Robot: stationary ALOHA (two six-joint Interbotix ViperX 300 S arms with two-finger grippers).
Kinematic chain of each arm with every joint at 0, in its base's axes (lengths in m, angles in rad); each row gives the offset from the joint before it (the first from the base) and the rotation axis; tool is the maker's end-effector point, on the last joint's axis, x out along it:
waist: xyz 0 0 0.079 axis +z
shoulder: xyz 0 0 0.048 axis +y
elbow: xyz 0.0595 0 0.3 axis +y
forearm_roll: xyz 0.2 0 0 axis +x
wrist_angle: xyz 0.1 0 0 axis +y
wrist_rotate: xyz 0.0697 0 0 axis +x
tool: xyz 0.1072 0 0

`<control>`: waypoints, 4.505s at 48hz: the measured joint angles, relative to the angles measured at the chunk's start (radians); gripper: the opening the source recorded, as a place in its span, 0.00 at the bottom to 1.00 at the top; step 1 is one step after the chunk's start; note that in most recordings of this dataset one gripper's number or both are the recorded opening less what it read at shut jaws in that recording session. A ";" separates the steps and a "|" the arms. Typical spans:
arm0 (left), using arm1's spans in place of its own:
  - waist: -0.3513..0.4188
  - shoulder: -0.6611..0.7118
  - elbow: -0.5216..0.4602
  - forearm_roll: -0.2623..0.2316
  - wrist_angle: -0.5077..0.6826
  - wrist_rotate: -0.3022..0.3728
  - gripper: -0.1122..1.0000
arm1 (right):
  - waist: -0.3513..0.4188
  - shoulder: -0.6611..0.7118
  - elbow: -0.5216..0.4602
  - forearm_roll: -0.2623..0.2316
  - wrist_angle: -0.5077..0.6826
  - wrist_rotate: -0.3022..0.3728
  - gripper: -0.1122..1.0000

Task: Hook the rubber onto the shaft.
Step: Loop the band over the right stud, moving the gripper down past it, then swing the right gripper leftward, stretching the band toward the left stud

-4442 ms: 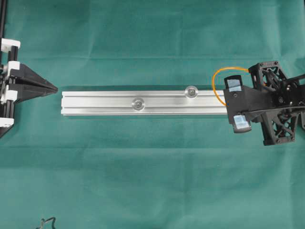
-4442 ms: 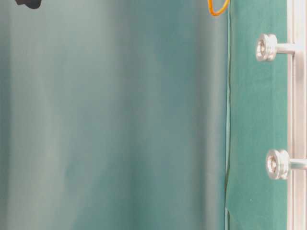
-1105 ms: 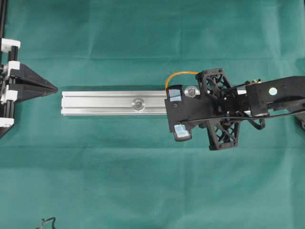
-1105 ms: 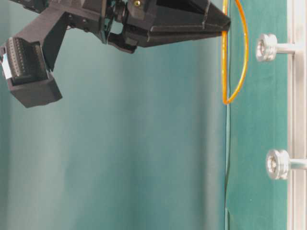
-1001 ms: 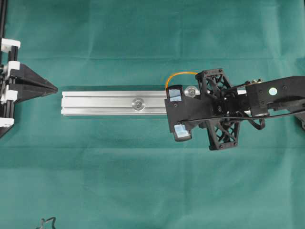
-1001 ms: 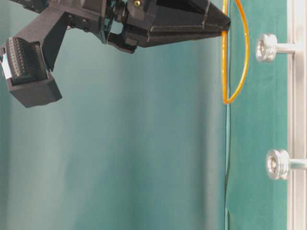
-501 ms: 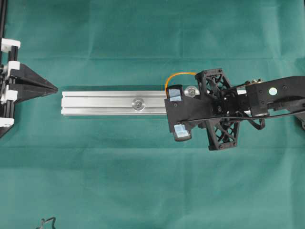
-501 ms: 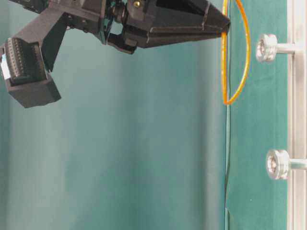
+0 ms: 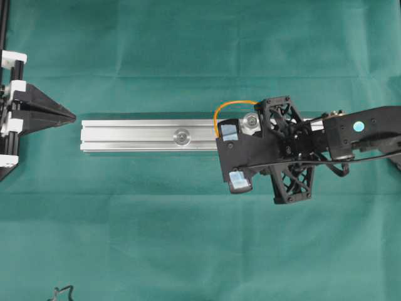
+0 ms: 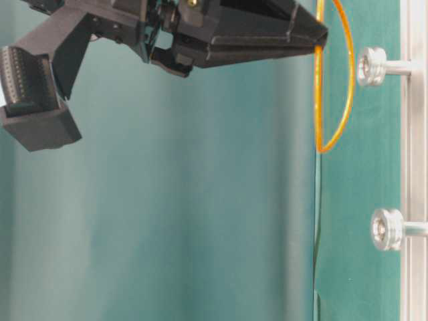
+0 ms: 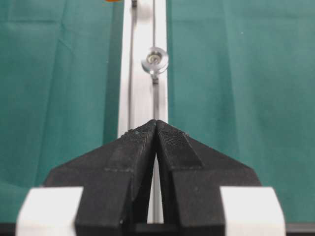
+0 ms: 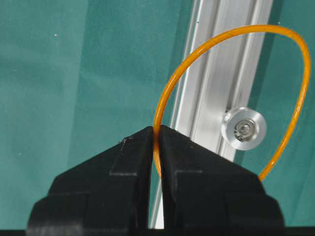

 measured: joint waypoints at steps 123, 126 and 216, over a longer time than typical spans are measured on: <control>-0.015 0.002 -0.009 0.000 0.000 -0.002 0.10 | 0.155 0.041 -0.012 0.057 -0.023 0.227 0.16; -0.015 0.002 -0.011 0.002 0.000 -0.002 0.10 | 0.155 0.048 -0.020 0.057 -0.021 0.264 0.16; -0.015 0.002 -0.026 0.000 0.000 -0.002 0.10 | 0.104 0.133 -0.144 0.026 -0.023 1.183 0.16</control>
